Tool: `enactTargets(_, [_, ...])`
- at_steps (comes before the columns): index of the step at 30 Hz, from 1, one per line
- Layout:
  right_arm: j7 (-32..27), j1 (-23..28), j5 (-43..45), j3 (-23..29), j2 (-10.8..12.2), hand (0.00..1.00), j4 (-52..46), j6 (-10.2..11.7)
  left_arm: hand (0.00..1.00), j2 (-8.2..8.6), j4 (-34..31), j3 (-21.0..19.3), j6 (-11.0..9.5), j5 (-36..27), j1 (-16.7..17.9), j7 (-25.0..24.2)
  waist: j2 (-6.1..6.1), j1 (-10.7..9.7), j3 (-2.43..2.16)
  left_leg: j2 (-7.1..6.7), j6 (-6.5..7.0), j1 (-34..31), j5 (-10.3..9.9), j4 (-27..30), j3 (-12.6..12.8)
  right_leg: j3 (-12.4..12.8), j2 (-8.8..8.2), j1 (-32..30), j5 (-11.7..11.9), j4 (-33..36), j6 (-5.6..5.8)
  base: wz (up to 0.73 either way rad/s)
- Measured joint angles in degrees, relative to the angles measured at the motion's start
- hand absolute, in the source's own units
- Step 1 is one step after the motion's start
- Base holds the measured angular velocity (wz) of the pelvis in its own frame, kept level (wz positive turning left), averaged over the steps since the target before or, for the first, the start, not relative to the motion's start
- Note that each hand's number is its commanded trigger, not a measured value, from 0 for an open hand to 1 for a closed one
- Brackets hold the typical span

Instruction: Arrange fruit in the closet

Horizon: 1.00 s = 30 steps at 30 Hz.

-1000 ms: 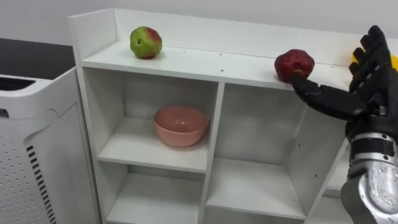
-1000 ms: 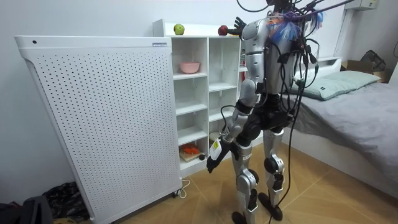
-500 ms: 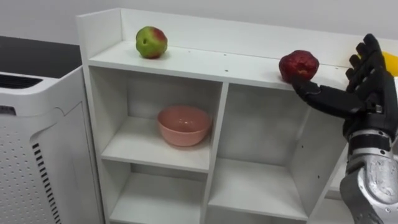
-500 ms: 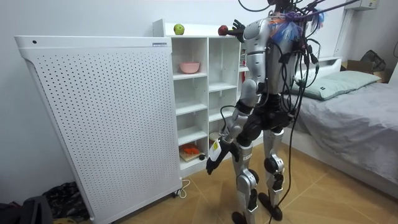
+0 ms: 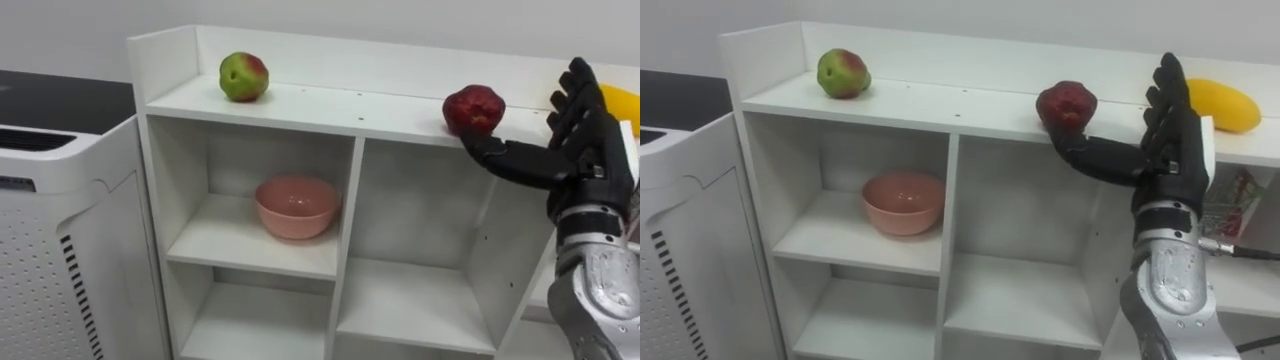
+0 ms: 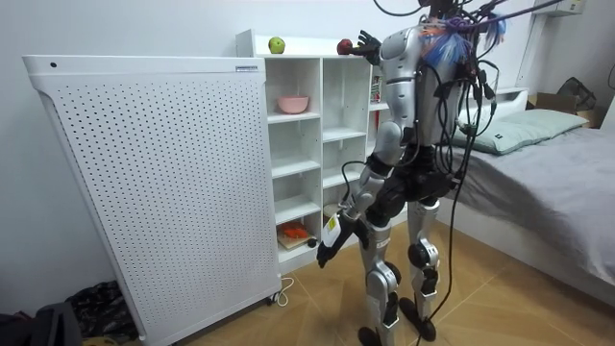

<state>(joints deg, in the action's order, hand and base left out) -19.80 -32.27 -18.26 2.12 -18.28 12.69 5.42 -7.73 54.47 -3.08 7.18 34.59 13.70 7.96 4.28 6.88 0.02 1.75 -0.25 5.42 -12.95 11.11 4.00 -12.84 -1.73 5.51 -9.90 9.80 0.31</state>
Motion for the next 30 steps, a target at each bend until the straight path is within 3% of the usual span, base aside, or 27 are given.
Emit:
enactTargets(12, [1.4, -0.4, 0.8, -0.9, -0.2, 0.0, 0.1, -0.2, 0.0, -0.18, -0.6, 1.1, -0.2, -0.1, -0.8, -0.2, 0.95, 0.0, 0.05, -0.04, 0.01, 0.2, 0.0, -0.4, 0.3, 0.0, 0.0, 0.0, 0.0, -0.1, 0.0, 0.0])
enactTargets(13, [1.5, -0.5, 0.8, -0.9, -0.2, 0.05, 0.1, -0.2, 0.0, -0.18, -0.6, 1.1, -0.2, 0.0, -0.8, -0.3, 0.88, 0.2, 0.1, -0.03, 0.01, 0.2, 0.0, -0.4, 0.2, 0.0, 0.0, 0.0, 0.0, -0.1, 0.0, 0.0])
enactTargets(14, [1.8, -0.6, 0.8, -0.9, -0.2, 0.14, 0.1, -0.2, 0.0, -0.18, -0.6, 1.1, -0.2, 0.0, -0.7, -0.6, 0.74, 0.2, 0.2, -0.03, 0.01, 0.2, 0.0, -0.4, 0.1, 0.0, 0.01, 0.0, 0.0, -0.1, 0.0, 0.0])
enactTargets(15, [1.8, -0.8, 0.8, -0.9, -0.2, 0.46, 0.1, -0.2, 0.0, -0.19, -0.6, 1.1, -0.1, 0.0, -0.7, -0.9, 0.72, 0.2, 0.22, -0.03, 0.01, 0.2, 0.0, -0.4, 0.1, 0.0, 0.01, 0.0, 0.0, -0.1, 0.0, 0.0])
enactTargets(16, [1.9, -1.1, 0.8, -1.1, -0.2, 0.69, 0.1, -0.2, 0.0, -0.18, -0.6, 1.1, -0.1, 0.0, -0.7, -1.3, 0.58, 0.3, 0.32, -0.03, 0.01, 0.2, 0.0, -0.5, 0.0, 0.0, 0.01, 0.0, 0.0, -0.1, 0.0, 0.0])
enactTargets(17, [1.9, -1.4, 0.8, -1.1, -0.2, 1.0, 0.1, -0.2, 0.0, -0.18, -0.6, 1.1, -0.1, 0.0, -0.7, -1.4, 0.49, 0.4, 0.38, -0.02, 0.01, 0.2, 0.0, -0.5, 0.0, 0.0, 0.02, 0.0, 0.0, -0.2, 0.0, 0.0])
enactTargets(30, [4.9, -3.3, 2.0, -2.3, -0.8, 1.0, 1.0, -0.5, 0.0, -0.2, -0.6, 1.2, -0.1, -0.1, -0.4, -2.1, 0.43, 0.9, 0.37, -0.03, 0.01, 0.1, 0.0, -0.4, -0.3, -1.6, -0.1, 0.1, 0.0, -0.2, 0.0, 0.01])
